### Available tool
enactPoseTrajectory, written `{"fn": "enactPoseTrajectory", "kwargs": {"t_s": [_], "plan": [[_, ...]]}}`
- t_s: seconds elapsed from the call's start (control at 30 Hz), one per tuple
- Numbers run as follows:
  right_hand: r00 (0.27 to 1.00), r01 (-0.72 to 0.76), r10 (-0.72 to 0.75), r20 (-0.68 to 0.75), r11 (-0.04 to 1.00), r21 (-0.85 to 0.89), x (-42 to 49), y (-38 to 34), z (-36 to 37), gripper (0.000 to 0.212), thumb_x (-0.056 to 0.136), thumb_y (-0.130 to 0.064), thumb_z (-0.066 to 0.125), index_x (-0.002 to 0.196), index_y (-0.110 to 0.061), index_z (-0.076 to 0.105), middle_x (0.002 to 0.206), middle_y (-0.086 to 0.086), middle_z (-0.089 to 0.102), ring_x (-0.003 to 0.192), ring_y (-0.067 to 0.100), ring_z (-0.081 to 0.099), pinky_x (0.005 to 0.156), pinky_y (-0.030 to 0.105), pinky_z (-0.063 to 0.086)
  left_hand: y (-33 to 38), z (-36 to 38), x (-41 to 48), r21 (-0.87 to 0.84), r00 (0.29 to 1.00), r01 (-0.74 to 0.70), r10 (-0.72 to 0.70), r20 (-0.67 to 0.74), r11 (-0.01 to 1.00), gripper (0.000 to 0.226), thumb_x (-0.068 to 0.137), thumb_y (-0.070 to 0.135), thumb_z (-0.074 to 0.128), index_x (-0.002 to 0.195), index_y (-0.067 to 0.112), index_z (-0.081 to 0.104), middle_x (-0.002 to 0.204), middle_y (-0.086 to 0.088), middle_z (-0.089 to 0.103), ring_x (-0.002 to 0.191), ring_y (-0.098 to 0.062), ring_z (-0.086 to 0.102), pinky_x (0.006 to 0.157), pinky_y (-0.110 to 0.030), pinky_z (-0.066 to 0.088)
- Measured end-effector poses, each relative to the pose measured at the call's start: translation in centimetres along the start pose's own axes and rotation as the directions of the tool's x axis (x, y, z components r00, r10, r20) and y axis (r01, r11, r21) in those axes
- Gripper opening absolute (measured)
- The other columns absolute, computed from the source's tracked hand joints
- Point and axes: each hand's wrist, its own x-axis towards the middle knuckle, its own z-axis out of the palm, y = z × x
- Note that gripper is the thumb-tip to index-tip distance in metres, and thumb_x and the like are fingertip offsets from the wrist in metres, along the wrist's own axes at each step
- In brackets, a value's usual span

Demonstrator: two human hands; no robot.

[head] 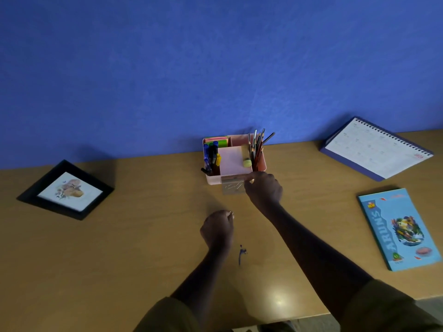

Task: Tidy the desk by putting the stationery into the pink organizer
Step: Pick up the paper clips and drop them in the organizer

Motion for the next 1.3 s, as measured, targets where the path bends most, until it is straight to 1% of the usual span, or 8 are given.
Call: {"fn": "enactPoseTrajectory", "kwargs": {"t_s": [0.27, 0.43, 0.67, 0.83, 0.97, 1.07, 1.17, 1.3], "plan": [[1.000, -0.011, 0.010, -0.008, 0.991, -0.135, 0.5, -1.1, 0.8, 0.022, 0.100, -0.036, 0.064, 0.099, -0.018, 0.078, 0.084, -0.001, 0.074, 0.071, 0.022, 0.073, 0.065, 0.036, 0.063, 0.3, -0.7, 0.6, 0.163, 0.990, -0.140, 0.139, 0.018, 0.977, 0.026, 0.105, 0.043, 0.061, 0.110, 0.025, 0.080, 0.100, 0.005, 0.080, 0.090, -0.016, 0.075, 0.073, -0.031, 0.059], [1.000, -0.017, 0.019, 0.015, 0.989, -0.147, 0.3, -0.8, 0.6, 0.024, 0.102, -0.036, 0.062, 0.100, -0.019, 0.078, 0.085, 0.001, 0.074, 0.073, 0.024, 0.071, 0.061, 0.030, 0.052, 0.0, -1.1, 0.5, 0.201, 0.968, -0.249, 0.251, 0.015, 0.947, 0.019, 0.105, 0.037, 0.063, 0.112, 0.026, 0.077, 0.101, 0.006, 0.078, 0.088, -0.012, 0.073, 0.071, -0.030, 0.058], [0.997, 0.039, -0.036, -0.068, 0.998, 0.039, -1.6, 0.9, -0.8, 0.024, 0.101, -0.037, 0.063, 0.117, -0.029, 0.079, 0.095, 0.000, 0.080, 0.075, 0.022, 0.072, 0.061, 0.028, 0.052, -0.9, -2.2, 0.3, 0.106, 0.966, -0.256, 0.258, 0.002, 0.961, 0.021, 0.107, 0.040, 0.059, 0.117, 0.029, 0.074, 0.108, 0.009, 0.077, 0.095, -0.011, 0.073, 0.075, -0.029, 0.058], [0.997, -0.022, 0.033, -0.066, 0.987, 0.161, -3.7, 3.5, -1.4, 0.020, 0.101, -0.036, 0.065, 0.114, -0.030, 0.079, 0.095, -0.006, 0.080, 0.072, 0.016, 0.071, 0.059, 0.027, 0.055, -1.0, -3.1, -1.2, 0.008, 0.945, -0.316, 0.315, -0.090, 0.949, 0.023, 0.107, 0.044, 0.057, 0.113, 0.031, 0.076, 0.099, 0.011, 0.078, 0.081, -0.007, 0.072, 0.061, -0.025, 0.051], [0.995, -0.102, 0.101, 0.015, 0.975, 0.198, -5.9, 5.4, -1.2, 0.019, 0.102, -0.038, 0.064, 0.112, -0.032, 0.078, 0.093, -0.011, 0.078, 0.068, 0.007, 0.067, 0.058, 0.027, 0.057, 0.5, -5.7, -0.4, -0.172, 0.934, -0.314, 0.272, -0.232, 0.934, 0.026, 0.107, 0.043, 0.059, 0.116, 0.026, 0.077, 0.095, 0.010, 0.079, 0.075, -0.008, 0.071, 0.060, -0.029, 0.058], [0.991, -0.129, 0.121, 0.057, 0.972, 0.194, -7.5, 6.0, -1.1, 0.019, 0.103, -0.038, 0.064, 0.113, -0.031, 0.079, 0.090, -0.013, 0.077, 0.063, 0.002, 0.064, 0.052, 0.022, 0.050, 2.2, -7.6, 2.1, -0.219, 0.932, -0.290, 0.223, -0.284, 0.932, 0.028, 0.106, 0.044, 0.060, 0.115, 0.025, 0.079, 0.094, 0.009, 0.080, 0.075, -0.010, 0.072, 0.061, -0.029, 0.057], [0.989, -0.126, 0.109, 0.097, 0.971, 0.203, -8.5, 6.1, -1.2, 0.021, 0.103, -0.036, 0.063, 0.114, -0.029, 0.080, 0.093, -0.013, 0.077, 0.062, 0.000, 0.063, 0.049, 0.020, 0.045, 3.7, -8.3, 4.4, -0.194, 0.963, -0.198, 0.154, -0.223, 0.961, 0.028, 0.103, 0.043, 0.064, 0.117, 0.024, 0.080, 0.099, 0.007, 0.082, 0.083, -0.012, 0.074, 0.062, -0.026, 0.048], [0.988, -0.110, 0.082, 0.131, 0.969, 0.221, -9.2, 6.3, -1.2, 0.022, 0.104, -0.034, 0.062, 0.115, -0.026, 0.080, 0.100, -0.010, 0.080, 0.061, -0.001, 0.062, 0.048, 0.018, 0.040, 4.7, -7.9, 6.5, -0.161, 0.990, -0.112, 0.098, -0.098, 0.981, 0.028, 0.100, 0.043, 0.067, 0.116, 0.025, 0.081, 0.103, 0.004, 0.082, 0.090, -0.017, 0.075, 0.071, -0.030, 0.054]]}}
